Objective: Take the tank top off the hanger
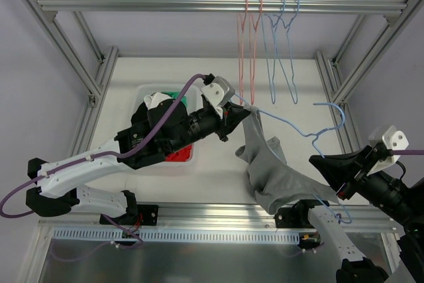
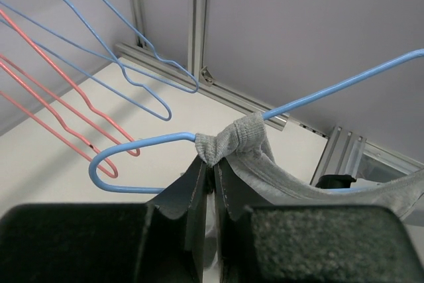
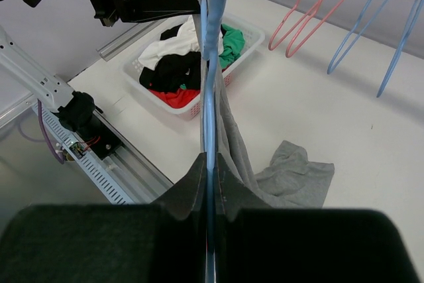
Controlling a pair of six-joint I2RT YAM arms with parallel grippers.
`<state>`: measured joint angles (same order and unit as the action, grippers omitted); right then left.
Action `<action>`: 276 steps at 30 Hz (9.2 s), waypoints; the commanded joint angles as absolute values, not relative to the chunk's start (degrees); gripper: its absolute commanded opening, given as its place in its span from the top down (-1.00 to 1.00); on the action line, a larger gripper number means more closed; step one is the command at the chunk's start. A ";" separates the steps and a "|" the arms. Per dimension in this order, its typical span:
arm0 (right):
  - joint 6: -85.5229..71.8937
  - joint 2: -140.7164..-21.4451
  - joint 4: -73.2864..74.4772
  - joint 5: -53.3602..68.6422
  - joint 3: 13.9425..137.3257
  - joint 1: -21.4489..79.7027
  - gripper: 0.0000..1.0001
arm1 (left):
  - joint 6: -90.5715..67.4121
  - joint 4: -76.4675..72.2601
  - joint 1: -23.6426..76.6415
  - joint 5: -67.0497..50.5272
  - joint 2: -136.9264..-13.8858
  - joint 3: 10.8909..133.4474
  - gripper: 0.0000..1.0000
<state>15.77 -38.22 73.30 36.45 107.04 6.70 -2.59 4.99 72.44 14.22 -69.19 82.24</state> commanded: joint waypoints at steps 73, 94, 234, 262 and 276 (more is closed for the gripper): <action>19.06 -56.93 50.99 -9.05 98.51 8.70 0.99 | -20.22 10.72 71.81 21.46 -57.58 58.27 -0.85; 19.86 -91.05 48.69 2.46 127.36 6.33 0.99 | -19.77 11.69 71.98 10.37 -49.22 47.90 -0.97; 13.62 -30.76 46.93 18.37 78.75 3.52 -0.99 | -40.61 25.48 20.13 13.36 -73.66 63.19 -0.68; 12.66 -23.38 62.05 -4.30 72.78 6.06 -0.99 | -15.13 53.70 20.13 25.40 -29.56 65.58 -0.97; 12.66 -16.08 59.15 -5.36 63.90 6.94 -0.99 | -16.43 52.21 20.13 25.58 -18.20 57.48 -0.97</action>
